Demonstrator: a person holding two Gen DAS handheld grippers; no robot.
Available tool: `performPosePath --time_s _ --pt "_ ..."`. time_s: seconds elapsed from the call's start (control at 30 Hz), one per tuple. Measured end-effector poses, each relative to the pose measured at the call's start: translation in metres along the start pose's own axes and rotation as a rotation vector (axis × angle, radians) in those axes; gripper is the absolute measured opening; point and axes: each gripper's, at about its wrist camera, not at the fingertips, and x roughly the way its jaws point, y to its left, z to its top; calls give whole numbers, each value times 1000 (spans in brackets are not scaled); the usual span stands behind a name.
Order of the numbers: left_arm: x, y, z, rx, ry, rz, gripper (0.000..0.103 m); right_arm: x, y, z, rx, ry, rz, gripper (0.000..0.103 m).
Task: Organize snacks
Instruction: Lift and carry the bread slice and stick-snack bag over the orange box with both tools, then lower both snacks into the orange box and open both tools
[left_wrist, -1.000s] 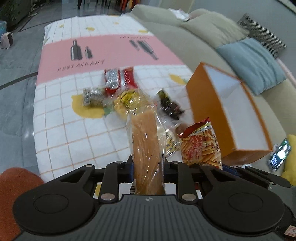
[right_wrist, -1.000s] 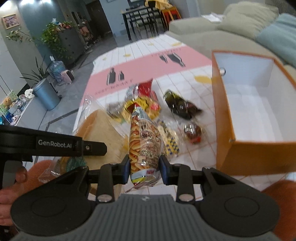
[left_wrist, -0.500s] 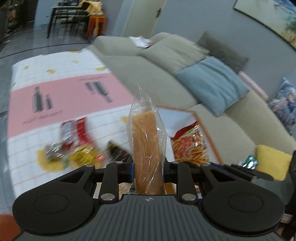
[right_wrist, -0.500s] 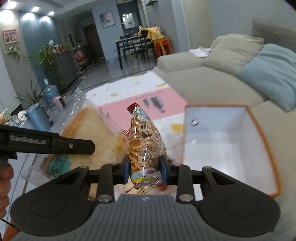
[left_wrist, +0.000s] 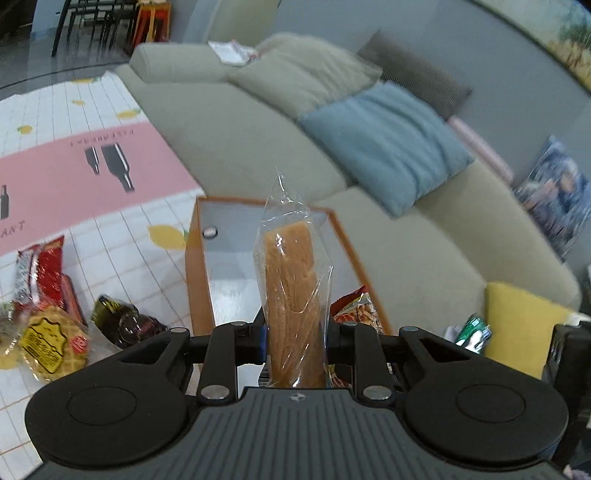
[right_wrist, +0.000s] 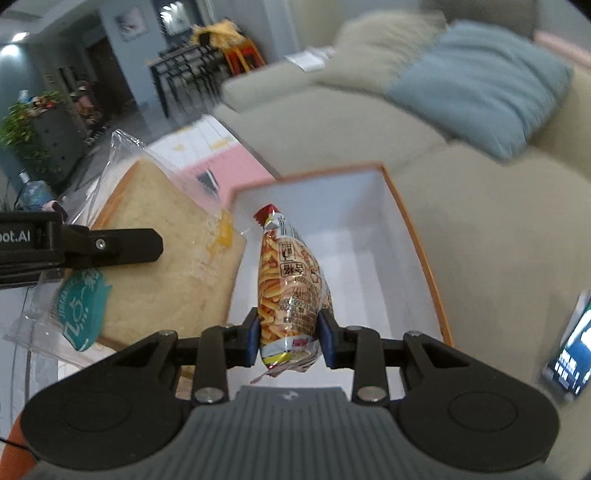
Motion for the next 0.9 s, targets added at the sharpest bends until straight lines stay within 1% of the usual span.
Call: performPosePath --time_s 0.1,0.23,0.3,0.43,0.53,0.67,0.77,0.9 --pt "20 0 -7 -2 63 14 27 19 -13 -2 34 50 10 31" --pt "38 -3 -15 40 127 92 27 40 -22 -7 61 117 44 31" --pt "46 -2 -15 46 156 116 27 51 -25 -10 68 148 62 31" --pt "61 -4 -14 48 202 140 27 71 -27 -9 53 211 83 31" --pt "71 -7 -15 65 234 160 27 82 -24 -10 32 258 80 31" --pt "83 -6 -19 62 287 171 28 88 -19 -13 -12 289 55 31" --pt "85 -4 -22 61 312 164 28 94 -17 -18 -25 315 54 32" --pt "79 -1 -22 58 313 168 31 98 -11 -21 -50 322 34 34"
